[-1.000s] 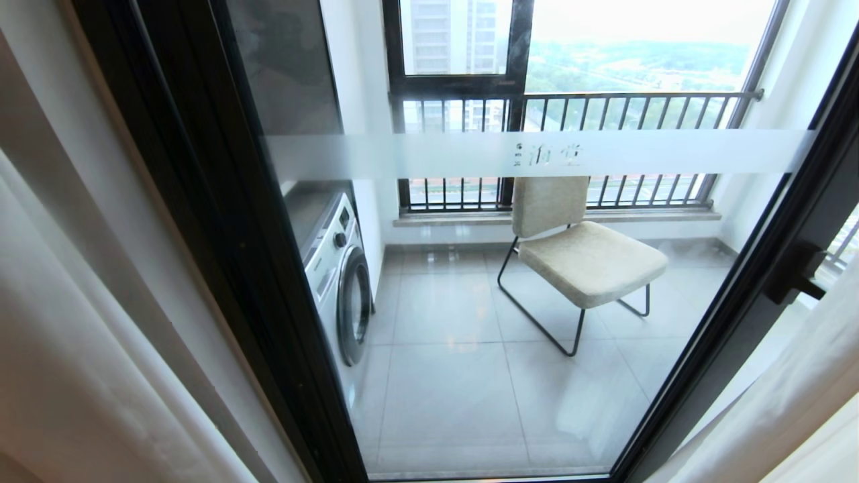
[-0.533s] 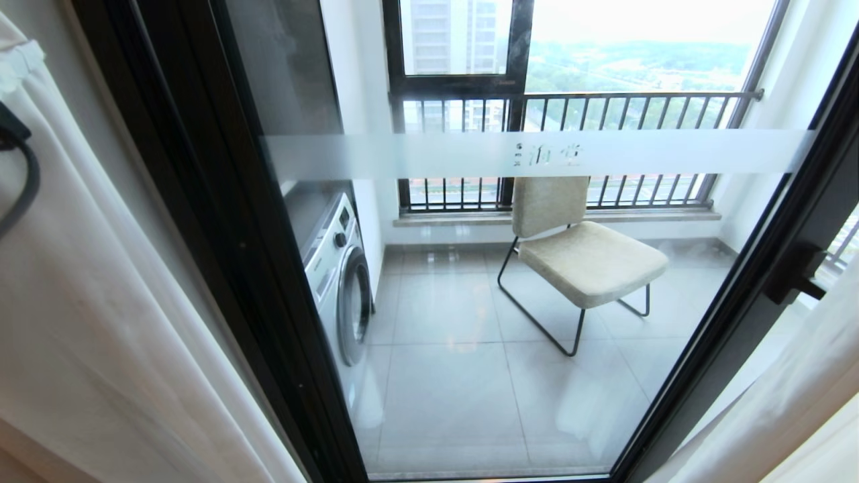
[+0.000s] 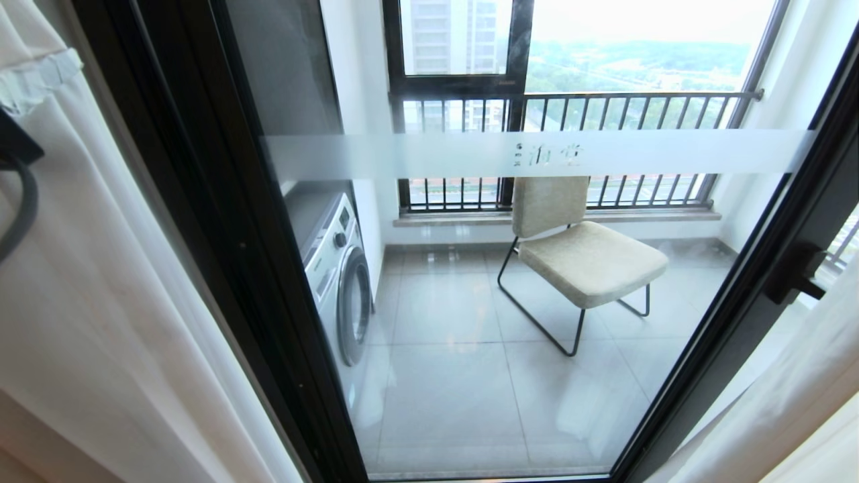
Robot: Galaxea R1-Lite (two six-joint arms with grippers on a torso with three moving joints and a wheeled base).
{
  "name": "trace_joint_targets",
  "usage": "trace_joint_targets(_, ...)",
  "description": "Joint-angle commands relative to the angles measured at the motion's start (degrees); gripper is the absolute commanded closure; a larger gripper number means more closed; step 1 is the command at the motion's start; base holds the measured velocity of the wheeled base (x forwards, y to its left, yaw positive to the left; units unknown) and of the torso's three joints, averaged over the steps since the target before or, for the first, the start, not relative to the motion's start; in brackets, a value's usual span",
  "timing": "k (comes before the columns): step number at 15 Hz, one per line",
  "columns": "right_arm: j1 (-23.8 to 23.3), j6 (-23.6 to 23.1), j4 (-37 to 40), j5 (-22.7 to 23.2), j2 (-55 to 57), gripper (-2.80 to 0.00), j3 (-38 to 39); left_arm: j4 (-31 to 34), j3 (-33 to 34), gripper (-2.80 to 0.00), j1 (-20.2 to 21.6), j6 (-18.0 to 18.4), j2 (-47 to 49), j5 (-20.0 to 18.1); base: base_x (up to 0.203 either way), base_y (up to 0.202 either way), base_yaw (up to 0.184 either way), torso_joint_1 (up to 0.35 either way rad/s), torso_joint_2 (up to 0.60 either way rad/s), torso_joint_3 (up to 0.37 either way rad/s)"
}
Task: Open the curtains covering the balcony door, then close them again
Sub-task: Close the inner curtains on both sides
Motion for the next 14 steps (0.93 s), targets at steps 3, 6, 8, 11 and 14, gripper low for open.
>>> trace_joint_targets(3, -0.02, -0.05, -0.01, 0.04, 0.07, 0.00, 0.00, -0.21, -0.02, 0.00, -0.30, -0.04, 0.12, -0.04, 0.000, 0.000, 0.000, 0.000, 0.00, 0.000)
trace_joint_targets(6, 0.07, -0.05, -0.01, 0.04, 0.07, 0.00, 0.00, -0.21, -0.02, 0.00, -0.28, -0.04, 0.21, -0.04, 0.000, 0.000, 0.000, 0.000, 0.00, 0.000)
trace_joint_targets(8, 0.07, -0.05, -0.01, 0.04, 0.07, 0.00, 0.00, -0.21, -0.02, 0.00, -0.32, -0.04, 0.21, -0.04, 0.000, 0.000, 0.000, 0.000, 0.00, 0.000)
trace_joint_targets(11, 0.06, -0.05, -0.01, 0.04, 0.07, 0.00, 0.00, -0.21, 0.45, 0.00, -0.35, -0.04, 0.13, -0.04, 0.000, 0.000, 0.000, 0.000, 0.00, 0.000)
trace_joint_targets(14, 0.07, -0.05, -0.01, 0.04, 0.07, 0.00, 0.00, -0.21, 0.86, 0.00, -1.62, -0.04, 0.04, -0.04, 0.000, 0.000, 0.000, 0.000, 0.00, 0.000)
